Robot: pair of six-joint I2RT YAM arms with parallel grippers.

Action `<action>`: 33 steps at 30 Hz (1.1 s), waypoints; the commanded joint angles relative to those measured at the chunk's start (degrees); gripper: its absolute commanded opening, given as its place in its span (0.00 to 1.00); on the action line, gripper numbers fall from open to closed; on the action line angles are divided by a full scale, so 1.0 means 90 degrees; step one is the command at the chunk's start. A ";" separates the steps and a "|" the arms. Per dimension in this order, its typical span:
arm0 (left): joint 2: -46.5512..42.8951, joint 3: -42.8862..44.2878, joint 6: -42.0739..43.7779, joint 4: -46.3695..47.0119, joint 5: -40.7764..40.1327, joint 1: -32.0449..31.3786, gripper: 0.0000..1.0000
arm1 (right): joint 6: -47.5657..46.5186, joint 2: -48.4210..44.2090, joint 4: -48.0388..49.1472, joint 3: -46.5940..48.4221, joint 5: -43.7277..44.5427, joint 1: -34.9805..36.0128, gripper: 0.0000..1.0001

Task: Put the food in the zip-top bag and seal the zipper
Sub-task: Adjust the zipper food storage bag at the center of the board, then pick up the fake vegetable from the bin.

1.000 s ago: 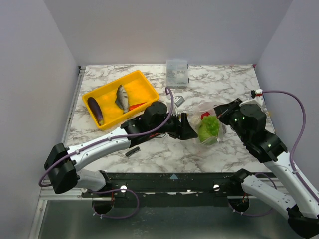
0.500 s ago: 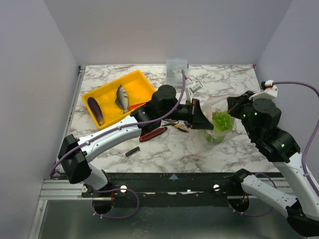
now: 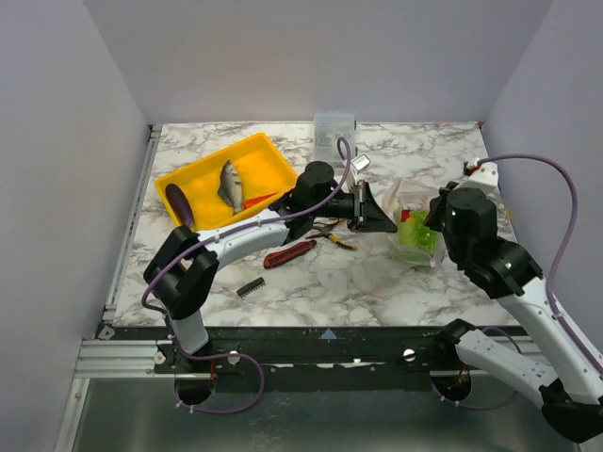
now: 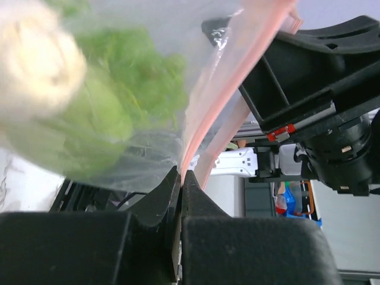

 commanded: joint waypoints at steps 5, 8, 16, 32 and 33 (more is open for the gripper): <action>-0.0572 0.1192 0.0127 -0.0109 0.0256 -0.0135 0.00 | -0.0579 0.0065 -0.0084 0.1277 0.0601 0.0023 0.01; -0.0500 0.1088 0.0127 -0.0081 0.0262 -0.0134 0.00 | -0.0429 -0.0038 -0.0088 0.1418 0.0337 0.0022 0.01; -0.0266 -0.0023 -0.0017 0.0317 0.0199 0.0052 0.00 | 0.0092 -0.0511 0.0034 0.0065 0.0904 0.0022 0.01; -0.2065 -0.0836 0.2344 -0.1169 -0.0048 0.1550 0.52 | -0.0049 -0.0496 0.0046 0.0295 0.1162 0.0023 0.01; -0.2190 -0.0845 0.2647 -0.1474 -0.0193 0.1739 0.52 | -0.0046 -0.0481 0.0049 0.0295 0.1160 0.0023 0.01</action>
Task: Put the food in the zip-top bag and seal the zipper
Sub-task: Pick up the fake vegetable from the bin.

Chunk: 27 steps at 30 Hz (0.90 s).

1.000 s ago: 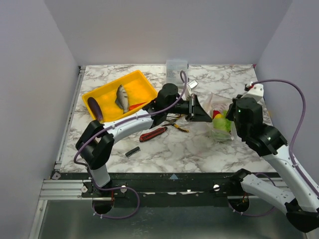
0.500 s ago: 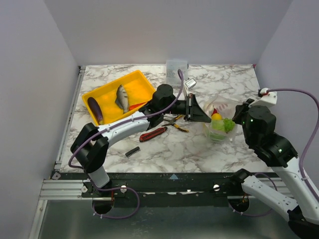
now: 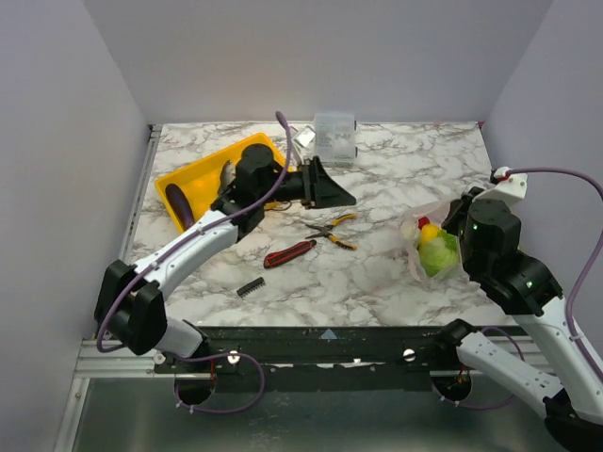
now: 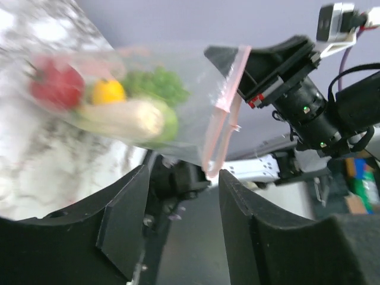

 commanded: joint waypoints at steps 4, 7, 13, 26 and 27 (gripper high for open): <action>-0.1266 -0.0255 0.2196 -0.2330 -0.1683 0.1344 0.58 | 0.0000 -0.0024 0.0356 0.0268 0.0151 0.0013 0.01; -0.1523 -0.0338 0.2369 -0.3228 -0.3081 0.1926 0.59 | -0.0024 -0.0027 0.0404 0.0266 0.0081 0.0015 0.01; -0.1256 -0.0307 0.2408 -0.4108 -0.4991 0.2983 0.62 | -0.0065 -0.0128 0.0548 0.0184 -0.0026 0.0015 0.01; 0.1188 0.0670 0.1927 -0.3894 -0.5410 0.3715 0.64 | 0.0051 -0.0084 0.0663 0.0256 -0.0465 0.0015 0.01; 0.1426 0.1040 0.2012 -0.4198 -0.5444 0.3735 0.64 | 0.0068 -0.0077 0.0662 0.0264 -0.0496 0.0016 0.01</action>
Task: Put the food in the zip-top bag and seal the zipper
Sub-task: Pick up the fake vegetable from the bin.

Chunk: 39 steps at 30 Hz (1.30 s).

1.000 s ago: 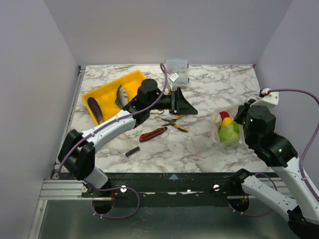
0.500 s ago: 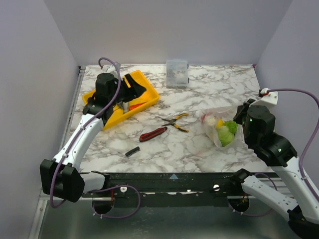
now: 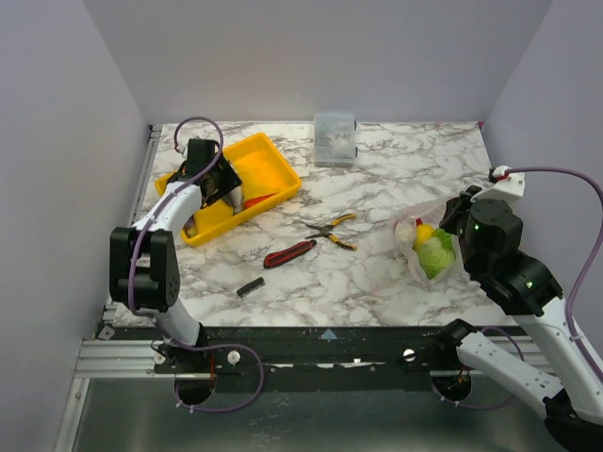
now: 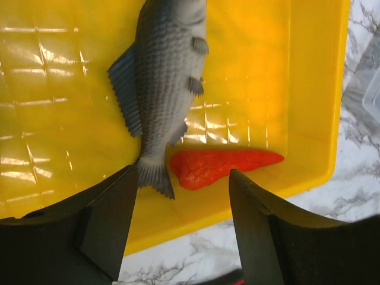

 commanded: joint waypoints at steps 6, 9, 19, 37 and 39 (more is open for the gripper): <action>0.1885 0.2477 0.0493 -0.1485 -0.0257 0.0130 0.64 | 0.0188 -0.0058 0.0483 0.0348 -0.0303 0.0013 0.01; 0.2543 0.3312 0.0566 -0.2185 -0.0355 0.0117 0.65 | 0.0211 -0.0048 0.0493 0.0356 -0.0335 0.0015 0.01; 0.3608 0.4918 0.0348 -0.3706 -0.0799 0.0119 0.66 | 0.0294 0.0039 0.0469 0.0429 -0.0411 0.0014 0.01; 0.1039 0.1866 0.1018 -0.1735 -0.0166 0.0958 0.83 | 0.0365 -0.0145 0.0506 0.0347 -0.0508 0.0016 0.01; 0.1055 0.2120 0.1377 -0.2143 -0.0502 0.0988 0.88 | 0.0379 -0.0165 0.0518 0.0333 -0.0521 0.0015 0.01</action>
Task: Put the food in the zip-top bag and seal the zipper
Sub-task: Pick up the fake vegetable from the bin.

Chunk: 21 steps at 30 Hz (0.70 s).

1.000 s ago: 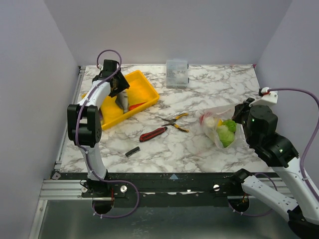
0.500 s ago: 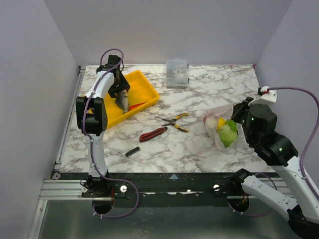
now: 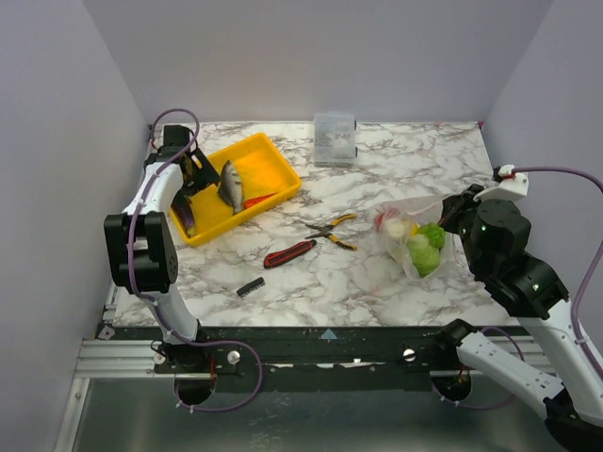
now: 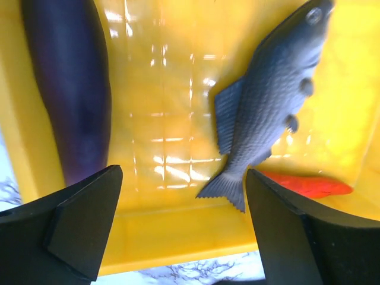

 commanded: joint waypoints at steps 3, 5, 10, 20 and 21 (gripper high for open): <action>-0.0057 0.0793 0.1240 -0.0586 -0.1052 0.0156 0.95 | 0.0121 -0.0238 0.0564 0.0105 -0.0098 0.0016 0.01; 0.0233 0.1033 0.1454 -0.0867 -0.1211 0.0210 0.95 | 0.0115 -0.0311 0.0623 0.0067 -0.0126 0.0016 0.01; 0.1154 0.2006 0.1308 -0.1699 -0.1959 0.0210 0.93 | 0.0068 -0.0372 0.0629 0.0131 -0.0196 0.0016 0.01; 0.2095 0.2660 0.1403 -0.2450 -0.2524 0.0270 0.90 | 0.0120 -0.0606 0.0502 0.0124 -0.0150 0.0015 0.01; 0.2193 0.2800 0.1374 -0.2609 -0.2662 0.0270 0.89 | 0.0124 -0.0607 0.0493 0.0130 -0.0151 0.0014 0.01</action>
